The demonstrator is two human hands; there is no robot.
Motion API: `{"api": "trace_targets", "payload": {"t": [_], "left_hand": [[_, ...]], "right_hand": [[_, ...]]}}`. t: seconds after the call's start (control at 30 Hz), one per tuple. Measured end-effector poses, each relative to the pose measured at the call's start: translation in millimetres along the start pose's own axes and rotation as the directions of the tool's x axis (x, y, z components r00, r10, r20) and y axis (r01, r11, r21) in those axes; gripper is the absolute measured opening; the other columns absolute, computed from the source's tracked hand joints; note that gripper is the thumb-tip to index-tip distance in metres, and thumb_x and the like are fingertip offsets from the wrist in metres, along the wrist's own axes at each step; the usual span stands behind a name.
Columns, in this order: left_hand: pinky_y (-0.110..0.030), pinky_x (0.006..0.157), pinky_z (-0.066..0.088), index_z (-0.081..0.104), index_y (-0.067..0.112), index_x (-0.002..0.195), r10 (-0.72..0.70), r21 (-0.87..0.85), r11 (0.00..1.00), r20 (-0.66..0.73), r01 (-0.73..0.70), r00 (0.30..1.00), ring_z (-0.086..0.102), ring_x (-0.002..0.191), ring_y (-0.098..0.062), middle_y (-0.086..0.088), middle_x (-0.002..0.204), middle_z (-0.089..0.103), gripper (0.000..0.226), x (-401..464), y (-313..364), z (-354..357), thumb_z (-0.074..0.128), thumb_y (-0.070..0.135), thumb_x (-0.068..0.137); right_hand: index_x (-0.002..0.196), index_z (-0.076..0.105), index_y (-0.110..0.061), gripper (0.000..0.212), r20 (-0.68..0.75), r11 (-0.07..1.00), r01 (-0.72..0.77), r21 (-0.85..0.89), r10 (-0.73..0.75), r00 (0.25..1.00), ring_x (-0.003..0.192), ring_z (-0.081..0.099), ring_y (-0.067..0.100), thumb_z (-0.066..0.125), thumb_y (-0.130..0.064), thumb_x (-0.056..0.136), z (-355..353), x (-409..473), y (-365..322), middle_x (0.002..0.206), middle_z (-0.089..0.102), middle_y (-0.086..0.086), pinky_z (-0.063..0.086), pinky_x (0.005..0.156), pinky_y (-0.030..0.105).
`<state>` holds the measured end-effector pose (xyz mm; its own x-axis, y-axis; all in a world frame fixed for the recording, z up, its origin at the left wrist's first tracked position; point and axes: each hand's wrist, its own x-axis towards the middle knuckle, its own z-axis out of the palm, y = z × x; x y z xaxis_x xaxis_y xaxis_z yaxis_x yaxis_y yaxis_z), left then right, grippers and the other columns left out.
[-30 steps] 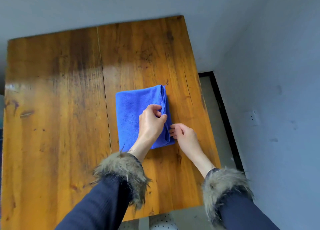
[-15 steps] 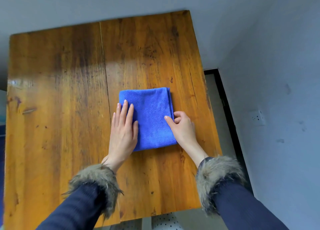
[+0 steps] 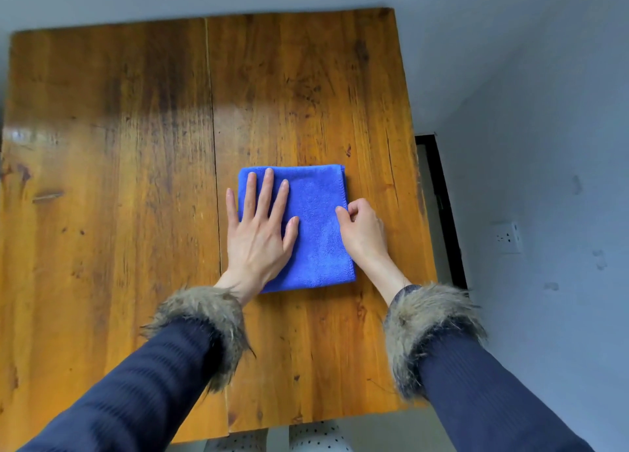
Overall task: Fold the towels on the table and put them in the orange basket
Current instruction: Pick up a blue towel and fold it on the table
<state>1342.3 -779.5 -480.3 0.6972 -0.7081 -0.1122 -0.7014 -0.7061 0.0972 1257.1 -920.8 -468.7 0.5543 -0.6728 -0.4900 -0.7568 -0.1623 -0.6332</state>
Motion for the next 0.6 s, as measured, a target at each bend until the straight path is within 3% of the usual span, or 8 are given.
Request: {"api": "trace_targets", "payload": {"t": [0.1,0.27,0.33,0.4,0.47,0.6], "left_hand": [[-0.056,0.114,0.002,0.024,0.017,0.147,-0.026,0.016,1.0,0.035,0.026,0.999,0.006,0.145,-0.03,-0.007,0.157,0.013,0.064,3,0,4,0.022,0.048,0.091],[-0.056,0.113,-0.001,0.025,0.019,0.147,0.003,0.005,1.0,-0.007,-0.003,1.0,0.008,0.144,-0.032,-0.011,0.156,0.015,0.062,3,4,0,0.025,0.047,0.092],[-0.057,0.113,0.003,0.031,0.021,0.145,0.052,-0.005,0.999,-0.039,-0.052,0.998,0.014,0.143,-0.033,-0.012,0.155,0.02,0.057,2,3,-1,0.028,0.043,0.093],[-0.059,0.112,0.008,0.036,0.021,0.143,0.091,0.0,0.996,-0.049,-0.092,0.995,0.018,0.142,-0.033,-0.011,0.153,0.024,0.052,1,4,-1,0.03,0.038,0.094],[-0.06,0.112,0.012,0.04,0.018,0.141,0.097,-0.004,0.995,-0.052,-0.098,0.994,0.022,0.141,-0.034,-0.012,0.152,0.028,0.05,4,6,-1,0.029,0.03,0.093],[-0.058,0.112,0.017,0.04,0.016,0.14,0.05,-0.035,0.998,-0.069,-0.053,0.996,0.025,0.14,-0.033,-0.013,0.15,0.031,0.052,7,4,3,0.027,0.022,0.091]], "right_hand": [[0.089,0.045,-0.018,0.019,0.001,0.998,0.016,-0.056,-0.016,1.0,0.071,0.05,0.021,0.042,-0.035,0.096,-2,1,2,0.071,0.05,-0.006,0.032,0.056,0.033],[0.091,0.048,-0.015,0.013,-0.067,1.0,-0.003,-0.002,0.003,0.998,0.085,0.055,0.026,0.047,-0.028,0.094,-3,-4,-2,0.078,0.053,-0.005,0.037,0.068,0.033],[0.102,0.051,-0.014,0.012,-0.208,0.987,0.125,-0.102,-0.144,0.967,0.098,0.056,0.029,0.05,-0.021,0.092,0,-13,-5,0.102,0.058,0.003,0.038,0.076,0.034],[0.118,0.055,-0.007,0.03,-0.263,0.867,0.322,-0.382,-0.436,0.861,0.116,0.052,0.032,0.054,-0.015,0.089,9,-20,-7,0.126,0.055,0.013,0.041,0.094,0.039],[0.13,0.05,-0.004,0.043,-0.192,0.752,0.42,-0.508,-0.574,0.796,0.13,0.043,0.032,0.053,-0.013,0.088,23,-21,-7,0.139,0.046,0.017,0.035,0.106,0.047],[0.142,0.036,-0.009,0.049,-0.04,0.74,0.415,-0.53,-0.51,0.859,0.141,0.023,0.028,0.039,-0.018,0.094,41,-15,5,0.151,0.028,0.012,0.024,0.114,0.048]]}}
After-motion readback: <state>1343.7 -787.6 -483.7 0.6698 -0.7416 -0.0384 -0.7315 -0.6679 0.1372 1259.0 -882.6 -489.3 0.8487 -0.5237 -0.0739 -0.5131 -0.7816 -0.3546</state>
